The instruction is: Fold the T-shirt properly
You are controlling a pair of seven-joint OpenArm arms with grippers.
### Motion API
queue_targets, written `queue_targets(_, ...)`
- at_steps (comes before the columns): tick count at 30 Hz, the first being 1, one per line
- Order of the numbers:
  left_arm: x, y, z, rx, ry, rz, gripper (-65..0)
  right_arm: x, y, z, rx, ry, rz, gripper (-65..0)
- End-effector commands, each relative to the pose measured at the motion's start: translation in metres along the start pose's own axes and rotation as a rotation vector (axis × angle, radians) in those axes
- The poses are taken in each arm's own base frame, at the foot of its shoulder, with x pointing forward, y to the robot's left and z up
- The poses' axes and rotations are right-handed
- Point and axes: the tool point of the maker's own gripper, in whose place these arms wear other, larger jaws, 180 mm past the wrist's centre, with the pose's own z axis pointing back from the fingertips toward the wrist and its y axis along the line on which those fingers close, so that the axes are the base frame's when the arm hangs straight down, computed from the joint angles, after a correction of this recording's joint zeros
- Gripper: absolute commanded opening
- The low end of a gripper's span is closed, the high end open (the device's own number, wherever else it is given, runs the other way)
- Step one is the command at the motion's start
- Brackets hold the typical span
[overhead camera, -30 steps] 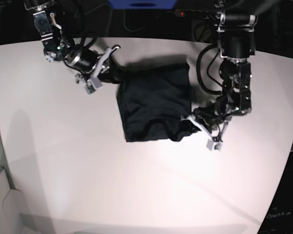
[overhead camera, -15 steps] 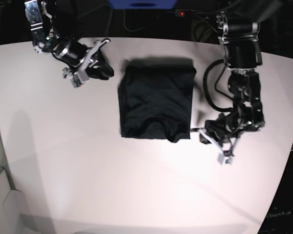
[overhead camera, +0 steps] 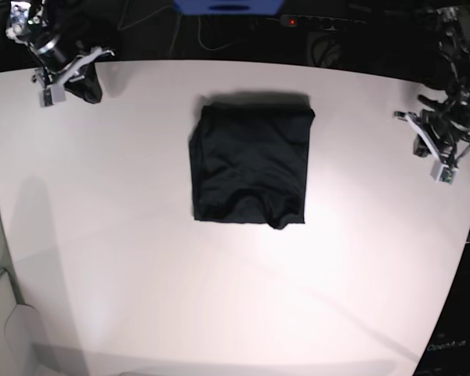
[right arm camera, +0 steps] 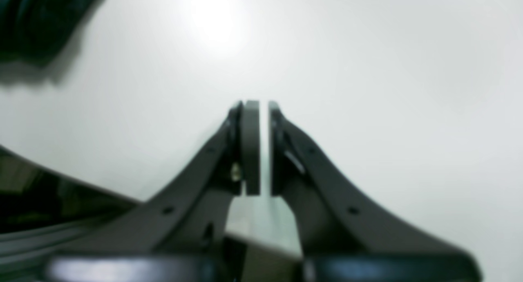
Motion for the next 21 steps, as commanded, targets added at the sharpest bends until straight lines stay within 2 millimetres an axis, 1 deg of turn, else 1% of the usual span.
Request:
queue_targets(1,-0.003,0.009,0.009,0.020,0.003,-0.031,-65.0,0.005,-0.004,0.013,-0.016,-0.027,0.001,-65.0)
queue_targets(4,-0.032,0.006,0.016,-0.012,0.057,-0.060,-65.0,-0.014,-0.014,0.040,-0.090,0.006,-0.037,-65.0)
queue_targets(6,-0.053,0.000,0.020,-0.030,0.104,-0.074,-65.0,-0.032,-0.019,0.058,-0.133,0.047,-0.066,-65.0)
queue_targets(7,-0.066,-0.001,0.022,-0.027,0.141,-0.086,-65.0,-0.042,-0.020,0.066,-0.146,0.073,-0.081,-65.0)
queue_targets(8,-0.078,-0.005,0.022,-0.029,0.177,-0.099,-65.0,-0.053,-0.019,0.072,-0.154,0.096,-0.097,-65.0)
queue_targets(11,-0.124,-0.019,0.019,-0.024,0.292,-0.090,-65.0,-0.089,-0.018,0.085,-0.178,0.170,-0.167,-65.0)
queue_targets(12,-0.144,-0.025,0.015,-0.025,0.336,-0.073,-65.0,-0.103,-0.019,0.087,-0.189,0.188,-0.198,-65.0)
queue_targets(14,-0.183,-0.048,0.003,-0.060,0.421,-0.064,-65.0,-0.134,-0.022,0.093,-0.214,0.224,-0.269,-65.0)
queue_targets(16,-0.225,-0.074,-0.007,-0.109,0.504,-0.080,-65.0,-0.161,-0.022,0.085,-0.225,0.229,-0.340,-65.0)
queue_targets(17,-0.246,-0.090,-0.010,-0.140,0.532,-0.068,-65.0,-0.178,-0.021,0.082,-0.231,0.249,-0.359,-65.0)
queue_targets(18,-0.262,-0.109,-0.015,-0.177,0.539,-0.047,-65.0,-0.197,-0.020,0.081,-0.241,0.277,-0.370,-65.0)
queue_targets(19,-0.274,-0.127,-0.022,-0.214,0.534,-0.025,-65.0,-0.212,-0.019,0.074,-0.249,0.283,-0.380,-65.0)
queue_targets(20,-0.285,-0.141,-0.028,-0.244,0.528,0.001,-65.0,-0.227,-0.018,0.068,-0.260,0.291,-0.392,-65.0)
queue_targets(21,-0.295,-0.151,-0.031,-0.260,0.526,0.042,-65.0,-0.239,-0.017,0.061,-0.267,0.296,-0.404,-65.0)
